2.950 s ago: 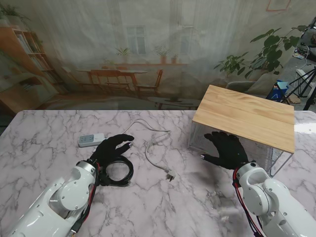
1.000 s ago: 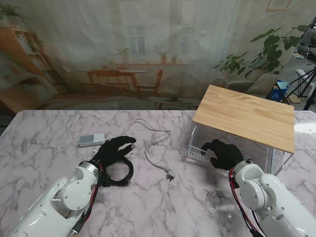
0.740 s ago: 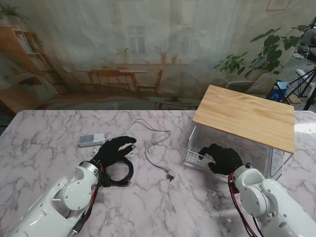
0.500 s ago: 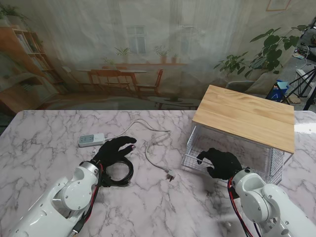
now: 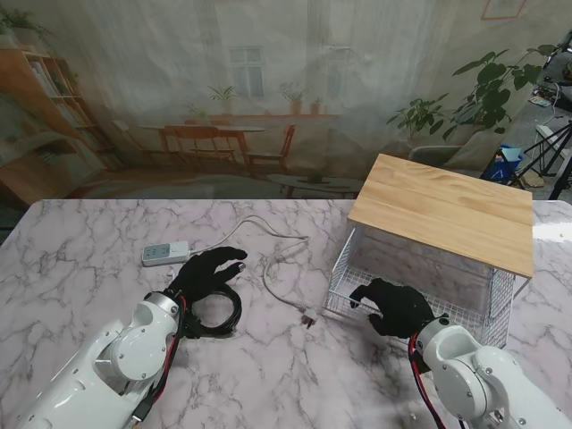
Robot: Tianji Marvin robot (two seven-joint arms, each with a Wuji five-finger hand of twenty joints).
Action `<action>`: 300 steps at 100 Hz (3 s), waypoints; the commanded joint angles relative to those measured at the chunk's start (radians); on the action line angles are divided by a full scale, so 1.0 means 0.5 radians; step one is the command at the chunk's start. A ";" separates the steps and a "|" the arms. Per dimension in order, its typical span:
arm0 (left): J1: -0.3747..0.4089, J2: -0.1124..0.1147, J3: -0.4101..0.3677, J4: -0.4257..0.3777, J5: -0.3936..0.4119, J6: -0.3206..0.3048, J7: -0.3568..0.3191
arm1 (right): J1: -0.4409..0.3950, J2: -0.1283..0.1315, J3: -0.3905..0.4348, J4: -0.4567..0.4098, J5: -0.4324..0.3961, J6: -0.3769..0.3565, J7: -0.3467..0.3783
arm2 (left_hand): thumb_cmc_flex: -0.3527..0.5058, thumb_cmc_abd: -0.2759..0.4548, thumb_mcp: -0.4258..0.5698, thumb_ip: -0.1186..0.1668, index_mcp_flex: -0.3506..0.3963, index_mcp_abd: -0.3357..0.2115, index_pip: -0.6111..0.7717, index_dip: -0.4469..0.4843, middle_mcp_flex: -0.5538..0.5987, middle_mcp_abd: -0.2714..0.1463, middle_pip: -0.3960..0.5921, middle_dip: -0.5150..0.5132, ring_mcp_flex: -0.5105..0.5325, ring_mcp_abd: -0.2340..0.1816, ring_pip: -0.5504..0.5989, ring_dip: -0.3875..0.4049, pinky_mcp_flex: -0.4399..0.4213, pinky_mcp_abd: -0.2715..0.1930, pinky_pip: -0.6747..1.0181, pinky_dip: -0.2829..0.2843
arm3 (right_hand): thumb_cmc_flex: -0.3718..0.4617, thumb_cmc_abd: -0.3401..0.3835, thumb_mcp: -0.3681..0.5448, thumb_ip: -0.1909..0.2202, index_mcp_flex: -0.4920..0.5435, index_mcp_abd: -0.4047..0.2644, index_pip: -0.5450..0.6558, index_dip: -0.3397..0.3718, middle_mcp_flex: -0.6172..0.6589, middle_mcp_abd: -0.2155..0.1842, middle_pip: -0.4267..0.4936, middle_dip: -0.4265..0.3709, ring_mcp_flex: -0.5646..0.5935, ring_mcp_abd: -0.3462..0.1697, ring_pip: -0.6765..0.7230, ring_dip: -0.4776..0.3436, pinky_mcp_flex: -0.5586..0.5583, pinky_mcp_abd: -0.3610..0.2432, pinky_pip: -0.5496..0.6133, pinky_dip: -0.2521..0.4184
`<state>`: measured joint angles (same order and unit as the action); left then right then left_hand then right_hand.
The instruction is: Load the small electronics into the mesh drawer
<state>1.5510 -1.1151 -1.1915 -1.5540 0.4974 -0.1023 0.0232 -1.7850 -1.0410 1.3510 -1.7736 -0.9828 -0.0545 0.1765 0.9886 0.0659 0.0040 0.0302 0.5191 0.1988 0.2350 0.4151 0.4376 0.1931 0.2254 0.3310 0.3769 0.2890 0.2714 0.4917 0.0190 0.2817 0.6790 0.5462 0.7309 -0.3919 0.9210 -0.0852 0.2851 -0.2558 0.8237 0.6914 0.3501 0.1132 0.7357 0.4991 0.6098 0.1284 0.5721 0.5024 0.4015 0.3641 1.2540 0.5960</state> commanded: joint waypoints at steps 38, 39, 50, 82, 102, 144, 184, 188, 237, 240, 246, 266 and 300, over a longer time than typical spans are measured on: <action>-0.007 -0.001 0.007 0.010 0.003 0.002 -0.029 | -0.093 -0.011 0.061 -0.034 -0.083 -0.072 -0.128 | -0.023 0.085 -0.050 -0.052 0.013 0.002 0.011 0.017 0.010 -0.046 -0.016 0.025 -0.012 -0.009 -0.032 0.003 -0.021 0.004 -0.056 0.036 | -0.508 0.066 -0.133 0.071 -0.004 -0.074 -0.283 -0.180 -0.130 0.030 -0.282 -0.178 -0.257 0.033 -0.347 -0.217 -0.483 0.085 -0.464 -0.212; -0.007 -0.001 0.007 0.010 0.003 0.003 -0.029 | -0.095 -0.011 0.063 -0.035 -0.083 -0.073 -0.132 | -0.025 0.085 -0.051 -0.052 0.013 0.001 0.010 0.017 0.011 -0.045 -0.016 0.025 -0.013 -0.009 -0.033 0.003 -0.021 0.004 -0.056 0.036 | -0.512 0.064 -0.138 0.071 -0.004 -0.072 -0.285 -0.181 -0.130 0.031 -0.282 -0.178 -0.258 0.034 -0.349 -0.217 -0.484 0.085 -0.466 -0.212; -0.007 -0.001 0.008 0.011 0.003 0.003 -0.030 | -0.115 -0.017 0.081 -0.044 -0.080 -0.094 -0.175 | -0.024 0.085 -0.050 -0.051 0.012 0.002 0.011 0.017 0.010 -0.045 -0.016 0.025 -0.011 -0.010 -0.032 0.003 -0.022 0.006 -0.056 0.035 | -0.607 0.065 -0.242 0.077 -0.021 -0.024 -0.331 -0.193 -0.153 0.033 -0.318 -0.192 -0.275 0.036 -0.385 -0.224 -0.508 0.084 -0.494 -0.218; -0.008 -0.001 0.009 0.013 0.006 0.002 -0.025 | -0.185 -0.044 0.137 -0.143 -0.071 -0.079 -0.330 | -0.021 0.084 -0.049 -0.051 0.012 0.003 0.011 0.017 -0.002 -0.047 -0.020 0.023 -0.017 -0.010 -0.034 0.002 -0.022 0.003 -0.057 0.035 | -0.706 0.326 -0.699 0.105 0.016 0.274 -0.517 -0.302 -0.123 0.064 -0.408 -0.291 -0.327 0.067 -0.544 -0.309 -0.570 0.050 -0.575 -0.242; 0.006 -0.006 -0.027 0.007 0.019 -0.017 0.008 | -0.180 -0.075 0.156 -0.219 0.077 -0.043 -0.412 | -0.028 0.084 -0.052 -0.053 0.010 0.001 0.010 0.017 -0.003 -0.046 -0.020 0.023 -0.021 -0.014 -0.037 0.001 -0.028 0.002 -0.062 0.033 | -0.675 0.357 -0.792 0.114 0.053 0.294 -0.568 -0.343 -0.050 0.060 -0.464 -0.344 -0.326 0.079 -0.704 -0.408 -0.604 0.050 -0.662 -0.302; 0.031 -0.017 -0.095 0.010 0.009 -0.072 0.070 | -0.084 -0.160 0.009 -0.125 0.310 0.017 -0.835 | -0.029 0.058 -0.055 -0.058 0.003 -0.014 0.004 0.015 -0.001 -0.051 -0.026 0.021 -0.014 -0.018 -0.040 -0.002 -0.026 0.007 -0.064 0.033 | -0.642 0.358 -0.830 0.119 0.148 0.309 -0.610 -0.379 0.035 0.032 -0.529 -0.392 -0.303 0.060 -0.788 -0.441 -0.630 0.051 -0.736 -0.342; -0.080 0.059 -0.282 0.107 0.328 -0.177 -0.095 | -0.088 -0.161 0.023 -0.117 0.368 -0.009 -0.804 | -0.079 0.041 -0.055 -0.064 -0.110 -0.062 -0.068 -0.009 -0.074 -0.096 -0.073 0.003 -0.023 -0.070 -0.086 -0.029 -0.007 -0.032 -0.126 -0.002 | -0.639 0.356 -0.838 0.121 0.182 0.326 -0.615 -0.383 0.055 0.040 -0.544 -0.390 -0.295 0.060 -0.805 -0.441 -0.629 0.046 -0.742 -0.339; -0.099 0.068 -0.310 0.135 0.387 -0.194 -0.102 | -0.092 -0.161 0.026 -0.119 0.371 -0.012 -0.803 | -0.083 0.042 -0.056 -0.064 -0.117 -0.067 -0.071 -0.010 -0.080 -0.100 -0.074 0.003 -0.026 -0.076 -0.088 -0.029 -0.010 -0.039 -0.131 -0.004 | -0.640 0.358 -0.838 0.122 0.186 0.328 -0.615 -0.384 0.061 0.036 -0.542 -0.388 -0.292 0.062 -0.805 -0.440 -0.632 0.042 -0.745 -0.339; -0.465 0.136 -0.315 0.648 0.632 -0.167 -0.206 | -0.100 -0.165 0.037 -0.122 0.406 -0.005 -0.795 | -0.256 -0.085 -0.058 -0.063 -0.339 -0.169 -0.231 -0.099 -0.434 -0.197 -0.327 -0.294 -0.113 -0.255 -0.275 -0.241 0.048 -0.219 -0.451 -0.203 | -0.632 0.366 -0.844 0.124 0.212 0.345 -0.618 -0.384 0.066 0.044 -0.539 -0.378 -0.293 0.066 -0.802 -0.432 -0.628 0.040 -0.754 -0.329; -0.489 0.139 -0.302 0.677 0.624 -0.155 -0.231 | -0.101 -0.165 0.037 -0.123 0.408 -0.003 -0.792 | -0.286 -0.123 -0.059 -0.062 -0.379 -0.168 -0.265 -0.120 -0.469 -0.205 -0.343 -0.318 -0.134 -0.290 -0.295 -0.268 0.052 -0.256 -0.479 -0.218 | -0.633 0.367 -0.845 0.123 0.212 0.346 -0.619 -0.384 0.066 0.042 -0.539 -0.378 -0.294 0.066 -0.801 -0.432 -0.628 0.040 -0.755 -0.328; -0.547 0.147 -0.257 0.757 0.639 -0.154 -0.237 | -0.102 -0.164 0.038 -0.125 0.409 0.002 -0.788 | -0.360 -0.213 -0.064 -0.061 -0.459 -0.165 -0.335 -0.174 -0.549 -0.207 -0.366 -0.364 -0.171 -0.350 -0.320 -0.315 0.068 -0.339 -0.541 -0.253 | -0.634 0.366 -0.846 0.123 0.211 0.346 -0.620 -0.384 0.065 0.043 -0.540 -0.377 -0.295 0.066 -0.801 -0.432 -0.628 0.040 -0.755 -0.327; -0.725 0.168 -0.075 1.020 0.738 -0.181 -0.167 | -0.100 -0.163 0.038 -0.122 0.405 0.002 -0.785 | -0.368 -0.621 -0.019 -0.016 -0.579 -0.115 -0.433 -0.317 -0.592 -0.206 -0.332 -0.393 -0.122 -0.434 -0.268 -0.319 0.171 -0.520 -0.365 -0.227 | -0.634 0.367 -0.847 0.124 0.206 0.351 -0.624 -0.385 0.062 0.045 -0.541 -0.376 -0.295 0.063 -0.801 -0.431 -0.630 0.040 -0.760 -0.323; -0.837 0.201 0.100 1.198 0.840 -0.156 -0.150 | -0.094 -0.165 0.043 -0.111 0.411 -0.003 -0.789 | -0.186 -0.810 0.435 0.276 -0.618 -0.204 -0.207 -0.082 -0.539 -0.357 -0.192 -0.177 -0.057 -0.542 -0.192 -0.204 0.182 -0.667 -0.103 -0.264 | -0.638 0.364 -0.848 0.124 0.198 0.357 -0.626 -0.384 0.057 0.045 -0.539 -0.374 -0.297 0.066 -0.801 -0.430 -0.632 0.036 -0.768 -0.317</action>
<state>1.1424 -1.0207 -1.1540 -0.9729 0.9030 -0.1862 -0.0357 -1.8287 -1.1209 1.3711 -1.8321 -0.7782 -0.0579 -0.2178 0.8896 -0.2914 0.1436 0.1126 0.2598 0.1251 0.1162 0.3506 0.1872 0.0441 0.1132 0.2198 0.3264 0.0563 0.1533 0.3737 0.1142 -0.0034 0.5989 0.4324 0.4064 -0.2439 0.5163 -0.0461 0.3638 -0.1011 0.5332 0.5136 0.3763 0.1393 0.4844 0.3132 0.4693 0.1688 0.2436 0.2900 0.1050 0.3795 0.8896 0.4388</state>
